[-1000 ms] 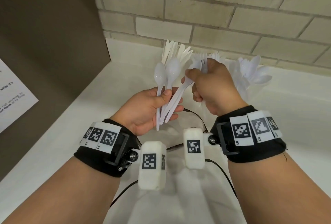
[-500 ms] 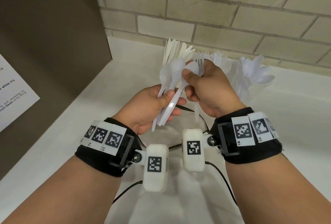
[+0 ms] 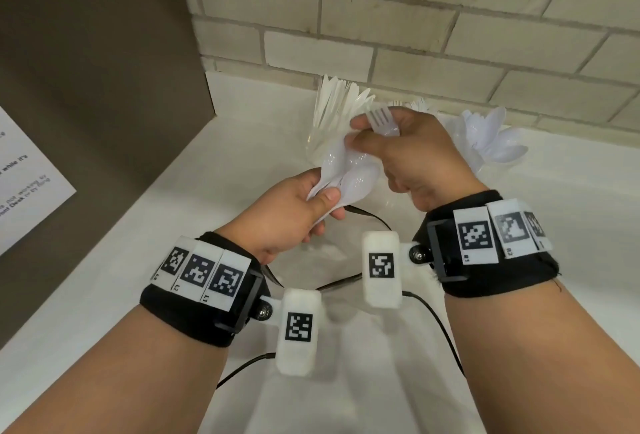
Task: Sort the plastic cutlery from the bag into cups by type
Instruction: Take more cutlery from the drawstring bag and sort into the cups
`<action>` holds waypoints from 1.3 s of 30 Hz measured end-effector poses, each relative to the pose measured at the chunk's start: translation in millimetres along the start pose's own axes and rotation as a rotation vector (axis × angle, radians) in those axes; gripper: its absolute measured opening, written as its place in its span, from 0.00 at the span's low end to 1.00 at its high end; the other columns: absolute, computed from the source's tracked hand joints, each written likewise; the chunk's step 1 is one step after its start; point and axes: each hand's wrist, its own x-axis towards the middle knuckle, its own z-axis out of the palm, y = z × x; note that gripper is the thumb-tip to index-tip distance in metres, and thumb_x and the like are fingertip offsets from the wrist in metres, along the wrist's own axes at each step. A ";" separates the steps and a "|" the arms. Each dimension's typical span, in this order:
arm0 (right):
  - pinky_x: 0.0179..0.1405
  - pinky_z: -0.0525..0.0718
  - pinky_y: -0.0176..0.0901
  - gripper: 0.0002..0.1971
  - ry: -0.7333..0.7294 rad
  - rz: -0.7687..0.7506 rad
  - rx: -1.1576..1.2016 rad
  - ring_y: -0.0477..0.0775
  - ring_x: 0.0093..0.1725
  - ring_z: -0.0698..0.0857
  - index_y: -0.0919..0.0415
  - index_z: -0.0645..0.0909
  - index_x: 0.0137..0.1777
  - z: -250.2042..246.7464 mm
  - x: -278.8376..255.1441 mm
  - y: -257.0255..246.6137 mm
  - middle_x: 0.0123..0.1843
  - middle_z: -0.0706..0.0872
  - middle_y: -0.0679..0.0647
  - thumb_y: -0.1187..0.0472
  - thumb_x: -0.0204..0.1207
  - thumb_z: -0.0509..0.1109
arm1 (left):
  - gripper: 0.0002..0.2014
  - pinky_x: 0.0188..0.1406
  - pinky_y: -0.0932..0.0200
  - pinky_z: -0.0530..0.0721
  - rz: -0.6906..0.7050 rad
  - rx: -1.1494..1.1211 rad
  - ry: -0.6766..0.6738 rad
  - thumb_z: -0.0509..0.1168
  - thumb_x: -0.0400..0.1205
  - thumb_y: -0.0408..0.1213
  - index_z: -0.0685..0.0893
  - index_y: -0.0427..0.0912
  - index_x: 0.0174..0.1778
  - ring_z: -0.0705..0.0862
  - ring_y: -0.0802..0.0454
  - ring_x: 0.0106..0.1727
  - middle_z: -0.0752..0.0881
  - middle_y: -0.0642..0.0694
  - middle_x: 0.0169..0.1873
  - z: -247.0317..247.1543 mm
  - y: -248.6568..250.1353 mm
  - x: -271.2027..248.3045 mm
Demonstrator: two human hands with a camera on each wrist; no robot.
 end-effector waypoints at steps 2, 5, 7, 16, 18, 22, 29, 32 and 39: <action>0.18 0.60 0.33 0.02 -0.044 0.014 -0.066 0.43 0.15 0.65 0.55 0.87 0.44 0.5 0.5 -0.4 0.30 0.78 0.49 0.61 0.72 0.76 | 0.07 0.27 0.64 0.73 0.007 0.046 -0.005 0.57 0.87 0.39 0.80 0.55 0.51 0.74 0.58 0.25 0.85 0.57 0.33 1.0 -0.8 -0.7; 0.19 0.60 0.34 0.01 -0.026 -0.008 -0.063 0.44 0.15 0.65 0.55 0.86 0.41 1.2 1.8 -0.8 0.31 0.79 0.50 0.61 0.74 0.74 | 0.07 0.27 0.68 0.73 0.033 0.124 -0.025 0.57 0.87 0.40 0.78 0.56 0.54 0.74 0.58 0.26 0.84 0.57 0.34 2.0 1.6 -2.1; 0.18 0.63 0.34 0.04 0.020 -0.052 -0.046 0.39 0.14 0.68 0.52 0.84 0.39 0.7 4.7 0.3 0.32 0.81 0.48 0.59 0.76 0.73 | 0.08 0.29 0.68 0.73 0.043 0.173 -0.035 0.56 0.87 0.40 0.77 0.55 0.59 0.75 0.58 0.28 0.84 0.56 0.35 1.6 3.2 -2.1; 0.19 0.61 0.35 0.08 -0.038 0.021 0.087 0.46 0.17 0.65 0.56 0.79 0.37 -0.7 8.3 7.8 0.22 0.75 0.46 0.59 0.74 0.76 | 0.09 0.29 0.67 0.74 0.039 0.152 -0.044 0.55 0.88 0.39 0.76 0.56 0.60 0.74 0.58 0.27 0.82 0.56 0.34 1.4 2.8 -1.7; 0.20 0.60 0.36 0.07 -0.045 0.053 0.144 0.47 0.17 0.63 0.57 0.80 0.39 -1.5 8.3 9.4 0.24 0.79 0.50 0.59 0.76 0.75 | 0.09 0.30 0.66 0.74 0.028 0.156 -0.052 0.55 0.88 0.40 0.77 0.55 0.60 0.74 0.58 0.26 0.82 0.56 0.34 1.4 2.2 -1.5; 0.18 0.60 0.36 0.04 0.070 0.044 0.296 0.48 0.19 0.62 0.60 0.77 0.51 -6.3 11.9 4.9 0.43 0.93 0.58 0.60 0.84 0.63 | 0.08 0.30 0.64 0.73 0.001 0.178 -0.050 0.54 0.88 0.40 0.78 0.51 0.58 0.74 0.56 0.27 0.82 0.55 0.35 1.9 1.0 -0.8; 0.29 0.80 0.41 0.11 0.404 -0.102 0.438 0.50 0.30 0.79 0.56 0.75 0.59 -39.3 28.1 -2.2 0.33 0.84 0.52 0.67 0.83 0.55 | 0.14 0.23 0.63 0.69 -0.118 -0.101 -0.020 0.54 0.88 0.45 0.79 0.40 0.55 0.69 0.57 0.25 0.77 0.49 0.34 5.4 1.8 2.5; 0.34 0.89 0.51 0.14 0.413 -0.118 0.494 0.54 0.25 0.80 0.55 0.70 0.64 -58.7 47.3 0.6 0.38 0.78 0.55 0.67 0.83 0.52 | 0.28 0.19 0.64 0.63 -0.150 -0.242 -0.015 0.55 0.81 0.59 0.79 0.37 0.61 0.65 0.58 0.23 0.74 0.50 0.30 5.2 7.9 5.4; 0.32 0.78 0.38 0.18 0.399 -0.315 0.314 0.48 0.30 0.75 0.59 0.63 0.73 -63.3 109.7 12.5 0.39 0.78 0.53 0.70 0.85 0.52 | 0.26 0.18 0.65 0.58 -0.231 -0.424 -0.012 0.50 0.86 0.52 0.87 0.35 0.53 0.61 0.56 0.18 0.72 0.45 0.25 -0.5 19.3 22.2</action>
